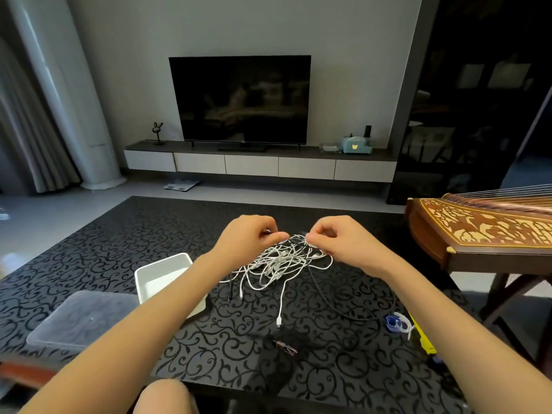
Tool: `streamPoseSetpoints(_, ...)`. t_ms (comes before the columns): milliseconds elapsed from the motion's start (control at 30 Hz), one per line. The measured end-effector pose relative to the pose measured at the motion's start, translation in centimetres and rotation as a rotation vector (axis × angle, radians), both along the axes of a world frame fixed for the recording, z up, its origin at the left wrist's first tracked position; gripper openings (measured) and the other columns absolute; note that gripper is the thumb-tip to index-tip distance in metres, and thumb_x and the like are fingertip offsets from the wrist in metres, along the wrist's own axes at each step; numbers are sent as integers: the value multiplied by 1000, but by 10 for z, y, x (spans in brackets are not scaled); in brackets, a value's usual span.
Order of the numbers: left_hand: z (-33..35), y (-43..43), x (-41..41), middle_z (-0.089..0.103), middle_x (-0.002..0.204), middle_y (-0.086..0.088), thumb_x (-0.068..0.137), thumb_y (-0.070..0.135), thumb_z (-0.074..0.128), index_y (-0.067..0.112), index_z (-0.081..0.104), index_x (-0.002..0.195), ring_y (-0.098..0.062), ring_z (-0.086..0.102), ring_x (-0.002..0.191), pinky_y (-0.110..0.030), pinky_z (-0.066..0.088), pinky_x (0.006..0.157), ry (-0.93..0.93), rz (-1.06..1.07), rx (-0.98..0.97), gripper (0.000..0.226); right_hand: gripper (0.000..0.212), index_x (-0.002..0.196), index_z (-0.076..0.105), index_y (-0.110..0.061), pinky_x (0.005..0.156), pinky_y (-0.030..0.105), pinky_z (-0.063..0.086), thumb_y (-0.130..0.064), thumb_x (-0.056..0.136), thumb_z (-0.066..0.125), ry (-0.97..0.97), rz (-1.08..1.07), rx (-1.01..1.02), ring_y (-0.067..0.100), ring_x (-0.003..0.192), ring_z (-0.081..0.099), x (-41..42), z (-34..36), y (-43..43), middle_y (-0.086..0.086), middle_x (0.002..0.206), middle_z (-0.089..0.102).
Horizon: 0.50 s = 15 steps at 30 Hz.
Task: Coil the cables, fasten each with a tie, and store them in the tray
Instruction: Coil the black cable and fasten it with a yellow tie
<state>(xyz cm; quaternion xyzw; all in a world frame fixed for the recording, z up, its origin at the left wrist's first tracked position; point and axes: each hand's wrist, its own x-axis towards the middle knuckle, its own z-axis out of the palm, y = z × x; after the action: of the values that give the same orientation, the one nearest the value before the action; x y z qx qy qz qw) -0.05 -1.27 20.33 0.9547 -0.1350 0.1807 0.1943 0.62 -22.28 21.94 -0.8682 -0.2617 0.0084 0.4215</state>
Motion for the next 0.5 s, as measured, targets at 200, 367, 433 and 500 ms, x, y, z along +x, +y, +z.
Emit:
streamPoseSetpoints(200,-28,9,-9,64,94,-7,99,27,48,14,64,115,-28,57,92,-39,43,74,-137,-167,535,26,14,96,62,-19,70,29,39,-31,91,59,-415,-251,-509,18,85,58,-9,-7,-28,-3,87,64)
streamPoseSetpoints(367,-40,0,-21,41,48,6,93,24,58,14,60,67,-10,40,43,-20,28,41,838,-202,-622,28,11,85,64,-13,71,26,37,-22,90,62,-429,-340,-316,15,80,55,-10,-21,-42,-4,83,60)
streamPoseSetpoints(433,-40,-9,-27,38,52,4,87,29,59,6,62,80,-7,36,43,-15,24,37,1092,-282,-1033,24,10,82,62,-9,67,19,34,-16,89,63,-539,-413,-109,11,73,51,-15,-25,-35,-3,79,58)
streamPoseSetpoints(500,-37,-20,-30,42,55,2,87,39,54,2,63,94,-7,37,44,-14,24,36,1178,-349,-1173,39,10,79,61,-6,64,19,35,-9,88,64,-637,-451,-2,11,68,50,-21,-31,-23,1,76,59)
